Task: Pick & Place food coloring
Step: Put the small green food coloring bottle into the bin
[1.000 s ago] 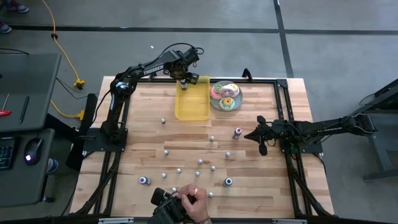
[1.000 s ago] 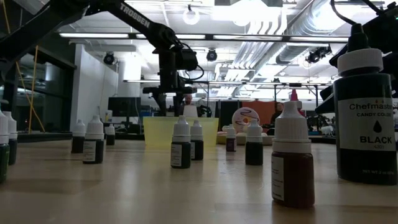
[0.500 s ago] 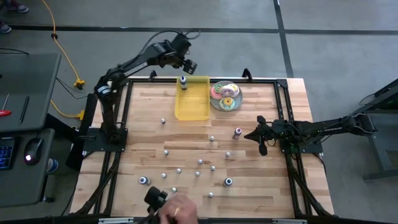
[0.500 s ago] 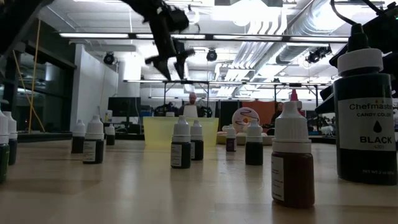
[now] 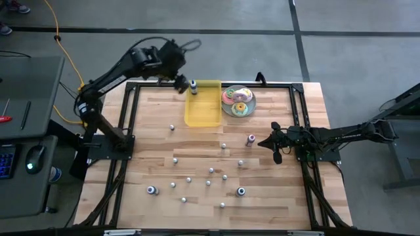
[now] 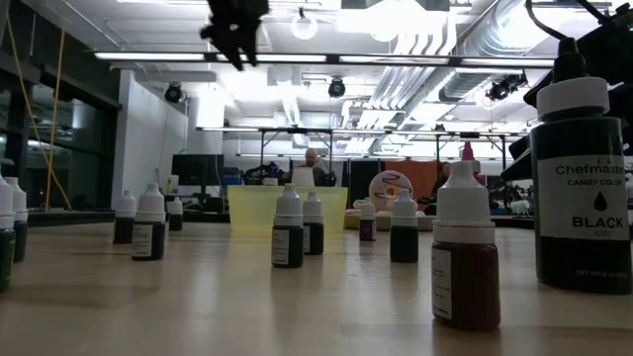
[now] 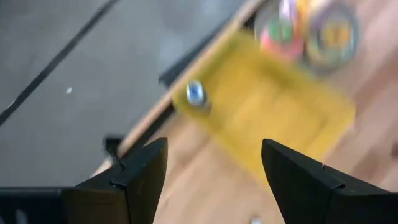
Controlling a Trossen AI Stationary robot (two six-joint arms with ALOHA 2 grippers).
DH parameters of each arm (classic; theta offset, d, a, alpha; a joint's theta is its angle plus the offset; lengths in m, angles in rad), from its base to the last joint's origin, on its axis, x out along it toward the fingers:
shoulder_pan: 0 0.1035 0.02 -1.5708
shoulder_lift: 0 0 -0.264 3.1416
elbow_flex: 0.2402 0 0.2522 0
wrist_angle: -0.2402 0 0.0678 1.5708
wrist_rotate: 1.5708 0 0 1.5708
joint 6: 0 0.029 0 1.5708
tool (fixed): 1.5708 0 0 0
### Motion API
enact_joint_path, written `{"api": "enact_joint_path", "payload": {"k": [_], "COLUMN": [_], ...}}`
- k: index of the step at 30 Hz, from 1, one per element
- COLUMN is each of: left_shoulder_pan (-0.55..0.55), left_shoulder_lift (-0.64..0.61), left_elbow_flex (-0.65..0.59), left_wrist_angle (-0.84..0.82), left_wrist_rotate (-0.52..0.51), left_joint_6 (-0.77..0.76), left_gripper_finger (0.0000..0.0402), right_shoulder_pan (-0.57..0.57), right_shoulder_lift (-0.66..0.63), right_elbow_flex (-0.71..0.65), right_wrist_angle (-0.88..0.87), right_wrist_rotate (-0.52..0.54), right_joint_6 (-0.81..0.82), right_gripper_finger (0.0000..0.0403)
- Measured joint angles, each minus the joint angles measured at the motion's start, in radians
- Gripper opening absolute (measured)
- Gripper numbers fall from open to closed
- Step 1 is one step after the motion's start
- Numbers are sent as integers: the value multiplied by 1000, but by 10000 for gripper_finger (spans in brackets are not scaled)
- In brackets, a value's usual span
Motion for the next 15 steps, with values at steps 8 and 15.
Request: {"api": "enact_joint_path", "payload": {"k": [8,15], "left_shoulder_pan": [-118,-220], "left_shoulder_lift": [-155,-332], "left_elbow_flex": [-248,-638], "left_wrist_angle": [-59,120], "left_wrist_rotate": [-22,54], "left_joint_6": [-17,-85], "left_gripper_finger": [255,255], "right_shoulder_pan": [0,0], "right_shoulder_lift": [0,0], "right_elbow_flex": [0,0], "right_wrist_angle": [0,0], "right_wrist_rotate": [0,0], "right_joint_6": [0,0], "right_gripper_finger": [0,0]}}
